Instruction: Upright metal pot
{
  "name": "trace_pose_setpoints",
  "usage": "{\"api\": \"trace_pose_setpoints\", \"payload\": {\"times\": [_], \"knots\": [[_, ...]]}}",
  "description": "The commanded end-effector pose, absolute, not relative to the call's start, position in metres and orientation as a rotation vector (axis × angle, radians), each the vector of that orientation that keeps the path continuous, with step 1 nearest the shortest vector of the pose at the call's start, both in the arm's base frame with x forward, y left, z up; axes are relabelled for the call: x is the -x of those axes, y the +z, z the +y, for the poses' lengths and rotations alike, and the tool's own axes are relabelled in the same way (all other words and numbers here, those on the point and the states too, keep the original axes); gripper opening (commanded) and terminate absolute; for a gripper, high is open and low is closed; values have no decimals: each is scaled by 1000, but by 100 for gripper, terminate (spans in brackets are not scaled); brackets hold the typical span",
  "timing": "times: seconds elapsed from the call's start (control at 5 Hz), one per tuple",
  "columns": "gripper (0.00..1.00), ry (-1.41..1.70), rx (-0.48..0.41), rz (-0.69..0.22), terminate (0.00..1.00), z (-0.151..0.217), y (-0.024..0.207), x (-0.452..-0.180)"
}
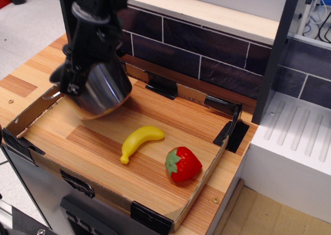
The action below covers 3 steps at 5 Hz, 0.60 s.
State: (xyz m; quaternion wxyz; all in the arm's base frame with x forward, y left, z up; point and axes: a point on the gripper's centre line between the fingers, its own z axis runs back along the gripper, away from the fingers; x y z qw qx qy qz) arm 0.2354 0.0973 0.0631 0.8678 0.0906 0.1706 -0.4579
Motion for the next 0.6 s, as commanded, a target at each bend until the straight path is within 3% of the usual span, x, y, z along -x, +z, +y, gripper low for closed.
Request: {"api": "trace_pose_setpoints", "payload": {"times": [0.0,0.2,0.4], "knots": [[0,-907,-325,243,0,97,56,-264],[100,-852,-340,223,0,96,57,-274],[100,-850,-277,219,0,96,66,-274]]}}
